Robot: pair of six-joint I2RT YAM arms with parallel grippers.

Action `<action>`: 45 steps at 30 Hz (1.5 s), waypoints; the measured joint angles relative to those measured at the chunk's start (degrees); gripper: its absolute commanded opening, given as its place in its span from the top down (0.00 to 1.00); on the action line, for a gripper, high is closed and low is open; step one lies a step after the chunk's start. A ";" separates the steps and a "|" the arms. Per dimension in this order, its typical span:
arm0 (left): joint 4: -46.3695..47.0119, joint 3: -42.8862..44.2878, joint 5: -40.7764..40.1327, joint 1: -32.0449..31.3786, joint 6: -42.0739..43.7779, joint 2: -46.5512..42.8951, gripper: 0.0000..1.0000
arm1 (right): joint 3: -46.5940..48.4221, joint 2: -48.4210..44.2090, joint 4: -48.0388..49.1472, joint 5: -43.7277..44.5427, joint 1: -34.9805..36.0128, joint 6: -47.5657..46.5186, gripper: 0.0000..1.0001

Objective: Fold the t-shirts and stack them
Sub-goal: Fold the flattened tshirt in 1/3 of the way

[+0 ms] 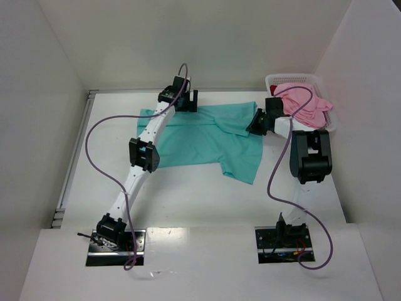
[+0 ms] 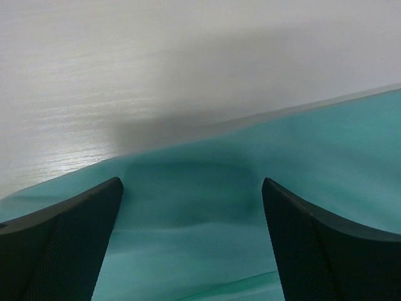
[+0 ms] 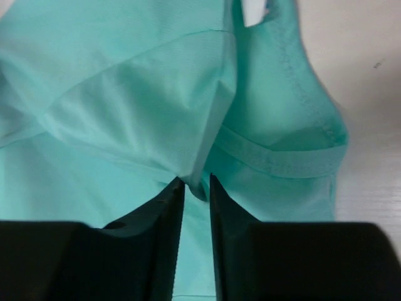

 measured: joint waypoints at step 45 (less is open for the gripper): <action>12.15 -56.35 -9.57 -0.94 9.81 -55.52 0.00 | 5.27 0.22 5.07 12.72 16.81 -22.53 0.06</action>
